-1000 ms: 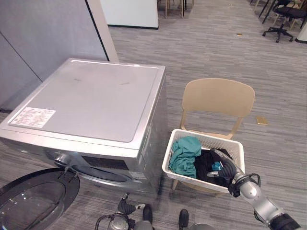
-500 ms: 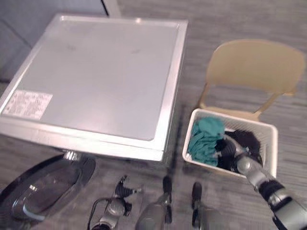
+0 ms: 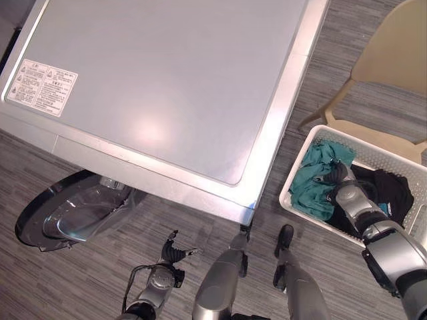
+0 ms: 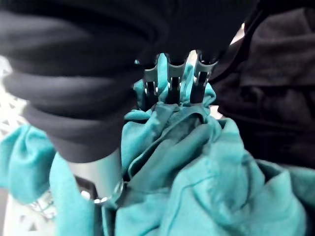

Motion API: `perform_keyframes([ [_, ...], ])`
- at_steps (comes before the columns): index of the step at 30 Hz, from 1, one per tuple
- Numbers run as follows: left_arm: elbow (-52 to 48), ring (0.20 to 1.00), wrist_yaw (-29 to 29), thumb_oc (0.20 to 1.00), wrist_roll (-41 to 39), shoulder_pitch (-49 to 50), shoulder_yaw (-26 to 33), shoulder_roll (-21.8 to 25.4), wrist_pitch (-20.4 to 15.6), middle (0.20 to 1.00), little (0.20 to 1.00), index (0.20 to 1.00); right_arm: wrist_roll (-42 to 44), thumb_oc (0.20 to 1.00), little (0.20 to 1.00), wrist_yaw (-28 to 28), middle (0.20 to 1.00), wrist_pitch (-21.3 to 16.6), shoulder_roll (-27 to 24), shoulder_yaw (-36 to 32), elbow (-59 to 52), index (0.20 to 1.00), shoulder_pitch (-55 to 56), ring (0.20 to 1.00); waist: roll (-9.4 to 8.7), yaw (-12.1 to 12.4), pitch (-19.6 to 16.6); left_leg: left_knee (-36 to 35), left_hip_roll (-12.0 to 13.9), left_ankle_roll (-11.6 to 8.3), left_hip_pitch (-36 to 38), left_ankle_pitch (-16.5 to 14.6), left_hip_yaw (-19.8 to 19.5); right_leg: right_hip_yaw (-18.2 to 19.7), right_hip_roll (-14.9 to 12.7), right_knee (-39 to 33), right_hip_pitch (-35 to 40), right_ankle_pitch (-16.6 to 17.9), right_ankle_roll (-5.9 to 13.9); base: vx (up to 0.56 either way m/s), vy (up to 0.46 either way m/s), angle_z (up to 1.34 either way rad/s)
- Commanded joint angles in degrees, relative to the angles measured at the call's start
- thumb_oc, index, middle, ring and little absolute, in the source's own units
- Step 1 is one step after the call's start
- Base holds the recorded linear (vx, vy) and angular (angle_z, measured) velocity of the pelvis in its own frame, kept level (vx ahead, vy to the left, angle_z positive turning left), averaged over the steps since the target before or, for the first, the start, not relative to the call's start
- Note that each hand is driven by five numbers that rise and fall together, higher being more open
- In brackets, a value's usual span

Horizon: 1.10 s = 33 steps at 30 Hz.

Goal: Grab the laundry basket,head to the washer,open it,put in the laundry and shut it.

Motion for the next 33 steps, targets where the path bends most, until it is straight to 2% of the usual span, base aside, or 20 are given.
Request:
perform_keyframes([
  [1, 1.49, 1.0, 0.21, 1.0, -2.42, -0.16, 0.31, 0.36, 0.1, 1.0, 1.0, 1.0, 12.84, 0.2, 0.2, 2.71, 0.2, -3.98, 1.95, -1.86, -7.33, 0.2, 4.84, 0.2, -3.49, -0.38, -2.98, 1.33, 0.11, -4.21, 1.53, -4.89, 1.22, 4.31, -3.75, 2.36, -1.44, -3.83, 3.83, 0.01, -0.022, 0.14],
  [4, 1.24, 1.0, -0.11, 1.0, -2.38, 0.34, 1.15, 0.33, 0.39, 1.0, 1.0, 1.0, 15.04, 0.2, 0.2, 3.63, 0.2, -4.79, 2.35, -2.94, -10.91, 0.2, 7.55, 0.2, -4.03, -0.84, -3.8, 0.89, 0.15, -4.18, 2.46, -5.08, 1.32, 4.2, -3.6, 2.13, -0.74, -3.88, 3.8, 0.01, -0.016, 0.06],
  [10, -0.38, 1.0, -1.23, 1.0, -2.38, 2.45, 3.96, -0.18, 1.27, 1.0, 1.0, 1.0, 21.06, 0.2, 0.2, 6.03, 0.2, -7.61, 2.61, -7.12, -26.24, 0.2, 17.64, 0.2, -5.84, -3.03, -6.99, -0.41, 0.18, -4.15, 6.89, -5.89, 2.31, 3.54, -3.33, 1.13, 3.56, -4.26, 4.09, 0.03, -0.008, 0.0],
  [13, -0.62, 1.0, -1.21, 1.0, -2.37, 3.01, 4.61, -0.26, 1.38, 1.0, 1.0, 1.0, 21.32, 0.2, 0.2, 6.05, 0.2, -8.13, 2.17, -8.03, -29.42, 0.2, 19.14, 0.2, -6.17, -3.44, -7.65, -0.42, 0.17, -4.04, 7.76, -6.22, 2.46, 3.57, -3.29, 0.79, 4.45, -4.22, 4.23, 0.05, 0.004, -0.06],
  [15, -1.6, 1.0, -1.9, 1.0, -1.88, 5.99, 6.98, -0.37, 1.85, 1.0, 1.0, 1.0, 19.68, 0.2, 0.2, 7.93, 0.2, -9.09, 1.3, -9.42, -40.75, 0.2, 25.24, 0.2, -7.45, -4.66, -10.24, -0.39, 0.17, -3.27, 10.63, -7.51, 3.31, 4.33, -3.2, 0.04, 7.07, -4.2, 4.7, 0.12, 0.042, -0.05],
  [16, -1.63, 1.0, -1.9, 1.0, -1.87, 6.04, 6.96, -0.37, 1.86, 1.0, 1.0, 1.0, 19.65, 0.2, 0.2, 7.91, 0.2, -9.04, 1.3, -9.44, -40.84, 0.2, 25.34, 0.2, -7.45, -4.63, -10.22, -0.4, 0.17, -3.27, 10.7, -7.53, 3.33, 4.35, -3.2, 0.01, 7.15, -4.2, 4.7, 0.09, 0.059, -0.09],
  [19, -2.65, 1.0, -2.29, 1.0, -1.81, 8.63, 8.6, -0.78, 2.26, 1.0, 1.0, 1.0, 18.34, 0.2, 0.2, 10.36, 0.2, -9.79, 0.64, -10.01, -50.89, 0.2, 29.35, 0.2, -8.26, -5.34, -12.06, -0.06, 0.02, -2.45, 13.43, -9.08, 4.22, 5.57, -3.02, -0.09, 9.03, -4.15, 5.15, 0.06, 0.097, -0.36],
  [20, -3.39, 1.0, -2.63, 1.0, -1.69, 10.15, 9.47, -1.07, 2.44, 1.0, 1.0, 1.0, 17.41, 0.2, 0.2, 12.41, 0.2, -9.92, 0.24, -10.07, -57.25, 0.2, 32.03, 0.2, -8.74, -5.72, -13.01, 0.23, 0.09, -1.91, 15.19, -9.93, 5.06, 6.48, -3.0, 0.44, 9.79, -4.02, 5.55, 0.05, 0.141, -0.37],
  [24, -5.43, 1.0, -3.39, 1.0, -0.61, 11.09, 9.37, -0.76, 2.41, 1.0, 1.0, 1.0, 16.58, 0.2, 0.2, 15.14, 0.2, -10.44, 0.57, -10.4, -65.28, 0.2, 36.34, 0.2, -9.08, -6.32, -13.15, -0.02, 0.71, -1.32, 17.08, -9.93, 6.32, 7.21, -2.69, 4.6, 9.36, -4.47, 6.21, -0.09, 0.06, -0.44],
  [25, -7.83, 1.0, -3.59, 1.0, 0.07, 10.11, 8.51, 0.2, 2.37, 1.0, 1.0, 1.0, 16.67, 0.2, 0.2, 15.6, 0.2, -10.89, 1.17, -10.72, -67.04, 0.2, 37.43, 0.2, -8.61, -6.65, -12.19, 0.21, 1.75, -1.27, 16.12, -8.81, 5.84, 8.08, -1.57, 10.21, 8.4, -6.6, 6.52, -0.17, -0.016, -0.22],
  [26, -7.85, 1.0, -3.59, 1.0, 0.06, 10.11, 8.5, 0.22, 2.39, 1.0, 1.0, 1.0, 16.66, 0.2, 0.2, 15.6, 0.2, -10.88, 1.18, -10.74, -67.07, 0.2, 37.45, 0.2, -8.66, -6.64, -12.19, 0.24, 1.71, -1.26, 16.11, -8.82, 5.85, 8.1, -1.62, 10.47, 8.27, -6.76, 6.52, -0.29, -0.037, -0.06],
  [28, -11.24, 1.0, -3.77, 1.0, 0.31, 9.57, 7.8, 1.41, 2.08, 1.0, 1.0, 1.0, 16.19, 0.2, 0.2, 15.47, 0.2, -11.5, 1.45, -11.22, -68.89, 0.2, 38.34, 0.2, -8.1, -6.56, -11.84, 0.76, 2.5, -1.11, 14.89, -7.78, 5.14, 9.65, -0.41, 16.69, 8.51, -9.05, 5.97, -0.28, -0.074, 0.16],
  [29, -14.75, 1.0, -3.49, 1.0, 0.0, 9.36, 7.96, 2.53, 1.5, 1.0, 1.0, 1.0, 14.8, 0.2, 0.2, 15.2, 0.2, -11.87, 1.22, -12.08, -70.09, 0.2, 39.14, 0.2, -8.39, -6.0, -12.31, 1.17, 2.09, -1.09, 13.58, -6.87, 3.87, 11.83, 0.43, 22.02, 10.18, -10.29, 5.72, -0.24, -0.095, 0.3],
  [32, -19.16, 1.0, -3.24, 1.0, -0.83, 10.11, 8.22, 3.36, 1.08, 1.0, 1.0, 1.0, 13.86, 0.2, 0.2, 14.58, 0.2, -11.84, 1.33, -12.6, -70.78, 0.2, 39.03, 0.2, -8.68, -4.7, -13.67, 1.29, 2.22, -1.53, 11.09, -5.6, 2.98, 13.6, 1.11, 22.84, 12.38, -10.23, 5.55, -0.22, -0.176, 0.55],
  [33, -21.6, 1.0, -2.99, 1.0, -1.63, 10.46, 8.05, 3.78, 0.5, 1.0, 1.0, 1.0, 14.21, 0.2, 0.2, 14.69, 0.2, -11.64, 1.68, -12.25, -70.47, 0.2, 38.43, 0.2, -8.98, -3.18, -13.77, 1.11, 2.43, -2.44, 9.09, -4.25, 2.41, 13.63, 1.42, 18.86, 15.09, -13.83, 4.04, -0.49, -0.417, 0.5],
])
